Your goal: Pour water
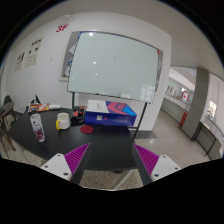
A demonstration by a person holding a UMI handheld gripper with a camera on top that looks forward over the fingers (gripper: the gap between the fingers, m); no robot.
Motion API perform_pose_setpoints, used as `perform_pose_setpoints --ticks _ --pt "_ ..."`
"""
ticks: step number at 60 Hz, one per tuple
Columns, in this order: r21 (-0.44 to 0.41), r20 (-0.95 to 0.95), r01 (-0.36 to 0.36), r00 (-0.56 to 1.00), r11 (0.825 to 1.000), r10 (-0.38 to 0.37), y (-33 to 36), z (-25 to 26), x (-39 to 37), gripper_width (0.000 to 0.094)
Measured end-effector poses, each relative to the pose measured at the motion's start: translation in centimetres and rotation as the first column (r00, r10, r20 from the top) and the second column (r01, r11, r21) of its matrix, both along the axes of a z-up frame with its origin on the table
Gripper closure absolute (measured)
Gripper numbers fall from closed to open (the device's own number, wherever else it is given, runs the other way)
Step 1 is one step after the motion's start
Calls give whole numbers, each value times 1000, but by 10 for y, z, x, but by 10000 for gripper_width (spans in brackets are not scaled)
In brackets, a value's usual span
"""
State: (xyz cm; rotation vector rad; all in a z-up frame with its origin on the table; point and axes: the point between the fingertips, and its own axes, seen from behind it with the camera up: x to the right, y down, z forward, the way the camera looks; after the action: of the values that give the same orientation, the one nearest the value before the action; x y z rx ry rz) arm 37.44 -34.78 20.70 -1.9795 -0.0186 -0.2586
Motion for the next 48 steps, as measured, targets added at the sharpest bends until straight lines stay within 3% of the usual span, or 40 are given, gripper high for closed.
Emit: perform_pose_setpoints --ticks 14,26,40,48 --pt "-83 -25 -32 999 996 30 -28 -57 -32 97" --pt "-188 -97 -131 989 973 114 -61 -133 -139 96" --pt "-117 -199 -225 960 967 199 3 -154 -309 93" --pt "-60 -216 -193 960 979 177 77 -156 -358 97"
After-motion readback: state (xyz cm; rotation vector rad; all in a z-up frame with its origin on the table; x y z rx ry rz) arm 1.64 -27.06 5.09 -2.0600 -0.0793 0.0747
